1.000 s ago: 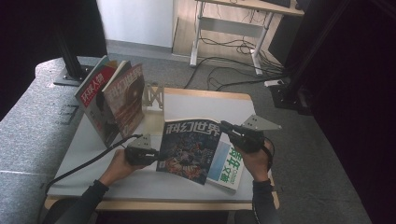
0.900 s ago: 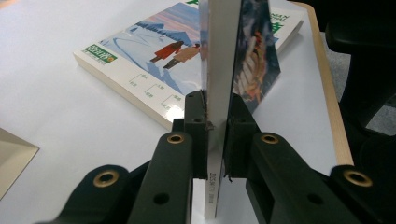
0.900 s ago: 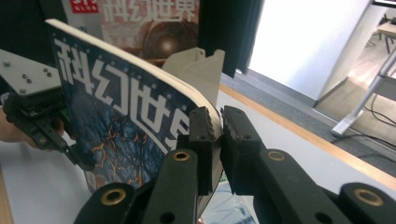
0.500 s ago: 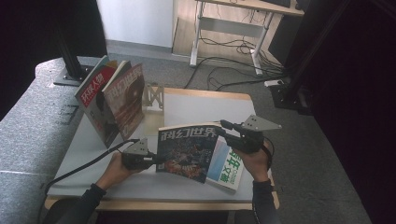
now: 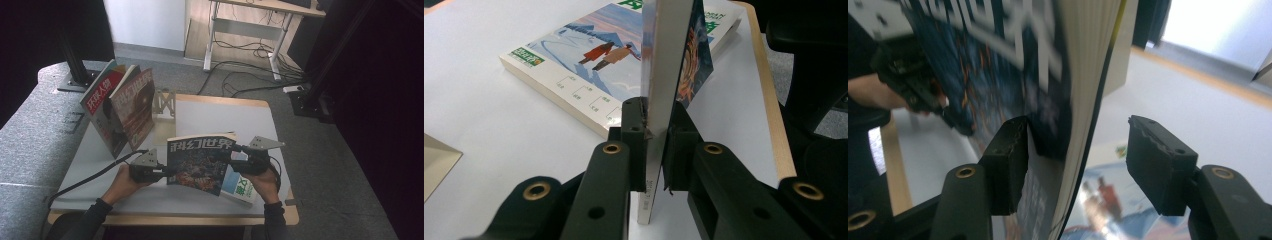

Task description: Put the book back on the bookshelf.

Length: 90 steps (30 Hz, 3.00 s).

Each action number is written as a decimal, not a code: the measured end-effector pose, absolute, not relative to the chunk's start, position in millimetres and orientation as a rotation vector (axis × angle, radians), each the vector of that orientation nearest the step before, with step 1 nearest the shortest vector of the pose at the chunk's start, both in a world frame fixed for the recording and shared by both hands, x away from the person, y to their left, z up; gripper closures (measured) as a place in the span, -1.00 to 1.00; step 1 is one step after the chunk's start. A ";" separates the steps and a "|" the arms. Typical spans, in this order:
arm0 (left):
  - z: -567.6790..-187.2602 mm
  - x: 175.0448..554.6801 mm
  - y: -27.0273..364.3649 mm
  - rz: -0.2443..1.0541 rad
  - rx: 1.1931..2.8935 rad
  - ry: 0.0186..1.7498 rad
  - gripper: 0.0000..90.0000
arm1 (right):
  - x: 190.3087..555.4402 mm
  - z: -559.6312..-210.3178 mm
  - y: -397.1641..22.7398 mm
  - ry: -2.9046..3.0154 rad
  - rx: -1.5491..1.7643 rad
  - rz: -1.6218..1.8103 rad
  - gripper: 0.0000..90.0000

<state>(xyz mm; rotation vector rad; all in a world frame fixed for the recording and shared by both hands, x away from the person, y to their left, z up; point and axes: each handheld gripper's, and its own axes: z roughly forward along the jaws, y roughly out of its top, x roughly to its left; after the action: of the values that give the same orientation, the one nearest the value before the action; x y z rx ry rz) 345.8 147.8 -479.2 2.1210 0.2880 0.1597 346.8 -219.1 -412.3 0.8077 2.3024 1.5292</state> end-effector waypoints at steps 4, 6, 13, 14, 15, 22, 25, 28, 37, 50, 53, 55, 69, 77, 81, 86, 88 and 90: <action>-478.9 343.7 147.5 0.168 2.127 0.291 0.82 | 345.6 -429.3 -216.3 2.334 0.841 1.535 0.07; -479.1 342.6 147.2 0.169 2.125 0.295 0.82 | 344.1 -435.3 -215.8 2.344 0.853 1.546 0.20; -484.7 340.8 150.4 0.168 2.120 0.322 0.80 | 335.3 -445.8 -217.8 2.335 0.855 1.605 0.64; -485.0 340.3 150.7 0.168 2.118 0.320 0.79 | 333.0 -445.7 -218.0 2.337 0.842 1.610 0.65; -485.1 339.4 150.8 0.168 2.119 0.311 0.79 | 331.9 -445.5 -217.8 2.334 0.832 1.608 0.66; -483.2 333.0 151.1 0.164 2.122 0.263 0.72 | 322.8 -443.9 -217.6 2.342 0.763 1.595 0.71; -479.0 333.4 151.6 0.157 2.099 0.258 0.63 | 319.4 -443.1 -217.0 2.343 0.737 1.581 0.73; -471.1 336.1 150.2 0.148 2.085 0.254 0.59 | 316.6 -442.7 -216.3 2.346 0.716 1.577 0.75; -448.6 341.4 137.5 0.168 2.117 0.228 0.36 | 317.5 -444.8 -219.8 2.341 0.724 1.578 0.74; -397.0 355.9 136.0 0.159 1.996 0.251 0.26 | 316.9 -443.1 -217.4 2.341 0.706 1.560 0.74; -385.1 359.6 131.2 0.159 2.008 0.247 0.23 | 317.1 -442.9 -217.3 2.341 0.706 1.553 0.74; -378.3 362.0 127.9 0.164 2.020 0.242 0.23 | 317.2 -442.8 -217.3 2.341 0.706 1.551 0.74; -353.2 375.1 111.9 0.193 2.099 0.266 0.25 | 318.4 -442.5 -217.0 2.338 0.712 1.545 0.73; -349.6 372.0 113.8 0.179 2.112 0.253 0.79 | 320.4 -443.5 -217.9 2.327 0.725 1.558 0.67; -348.7 366.0 114.7 0.211 2.122 0.226 0.79 | 321.9 -444.1 -220.5 2.301 0.748 1.551 0.61; -347.1 361.0 116.4 0.206 2.136 0.217 0.82 | 323.2 -446.6 -231.1 2.265 0.792 1.534 0.47; -346.7 359.3 116.7 0.211 2.141 0.213 0.82 | 323.6 -448.0 -236.2 2.251 0.808 1.531 0.37; -346.4 357.3 116.8 0.227 2.145 0.202 0.82 | 324.7 -449.7 -241.3 2.241 0.823 1.524 0.22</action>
<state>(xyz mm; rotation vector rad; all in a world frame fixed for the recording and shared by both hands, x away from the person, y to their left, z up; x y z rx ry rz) 357.3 116.8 -346.4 2.1446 0.2023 0.2273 324.7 -241.3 -449.7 0.8227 2.2407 1.5241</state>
